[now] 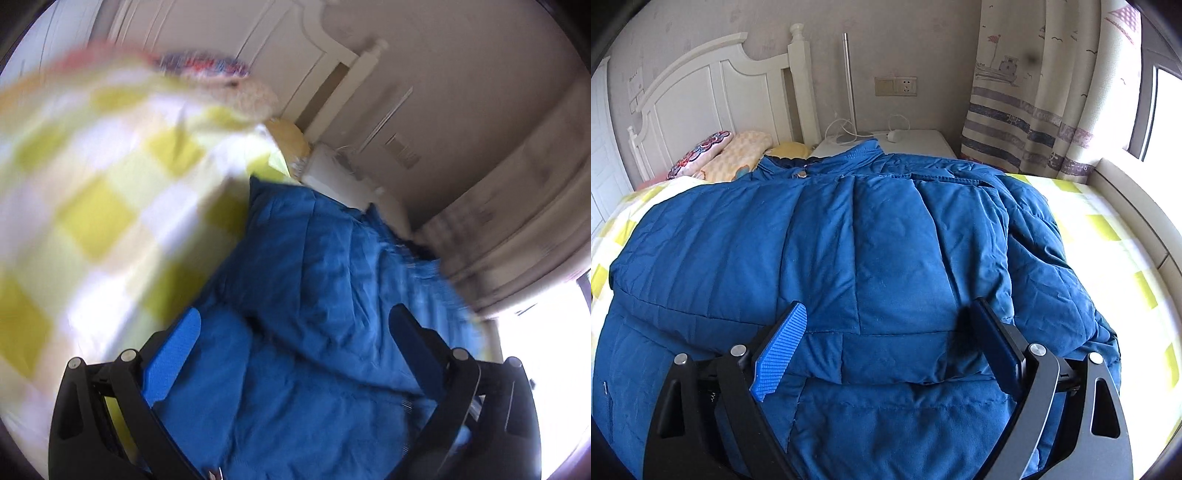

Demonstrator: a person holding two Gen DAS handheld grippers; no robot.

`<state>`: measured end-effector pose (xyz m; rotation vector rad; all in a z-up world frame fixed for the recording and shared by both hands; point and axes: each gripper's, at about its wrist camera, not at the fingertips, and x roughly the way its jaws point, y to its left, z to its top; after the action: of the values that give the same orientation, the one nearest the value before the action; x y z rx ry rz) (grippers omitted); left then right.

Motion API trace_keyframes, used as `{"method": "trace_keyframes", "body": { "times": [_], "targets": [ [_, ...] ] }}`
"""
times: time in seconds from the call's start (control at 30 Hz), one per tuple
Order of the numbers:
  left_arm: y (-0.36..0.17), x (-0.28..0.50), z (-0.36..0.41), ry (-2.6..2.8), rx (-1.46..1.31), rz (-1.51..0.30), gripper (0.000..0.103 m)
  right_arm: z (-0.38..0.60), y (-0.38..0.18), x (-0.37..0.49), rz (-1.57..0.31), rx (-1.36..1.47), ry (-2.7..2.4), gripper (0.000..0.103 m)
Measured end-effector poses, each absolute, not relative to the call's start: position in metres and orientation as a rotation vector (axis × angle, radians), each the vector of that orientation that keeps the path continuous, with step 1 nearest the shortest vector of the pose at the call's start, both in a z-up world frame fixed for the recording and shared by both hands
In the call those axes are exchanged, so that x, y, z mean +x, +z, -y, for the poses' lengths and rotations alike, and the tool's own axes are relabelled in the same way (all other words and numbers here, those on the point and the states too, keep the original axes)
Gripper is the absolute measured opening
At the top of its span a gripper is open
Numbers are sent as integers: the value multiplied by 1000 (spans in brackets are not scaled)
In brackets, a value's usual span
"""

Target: Fold large clothes

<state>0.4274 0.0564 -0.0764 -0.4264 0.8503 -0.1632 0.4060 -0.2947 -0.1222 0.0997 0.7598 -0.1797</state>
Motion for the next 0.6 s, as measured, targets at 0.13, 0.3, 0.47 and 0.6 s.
{"method": "trace_keyframes", "body": {
  "times": [0.13, 0.3, 0.47, 0.6],
  "targets": [
    [-74, 487, -7, -125, -220, -940, 101, 295, -122, 405, -758, 105, -176, 87],
    [-106, 545, 40, -29, -13, -1071, 101, 300, -122, 404, -751, 134, -156, 87],
    [-118, 548, 47, 6, 55, -1059, 101, 302, -122, 403, -747, 143, -143, 87],
    [-102, 542, 40, 40, 46, -1034, 101, 302, -122, 403, -747, 142, -143, 87]
  ]
}}
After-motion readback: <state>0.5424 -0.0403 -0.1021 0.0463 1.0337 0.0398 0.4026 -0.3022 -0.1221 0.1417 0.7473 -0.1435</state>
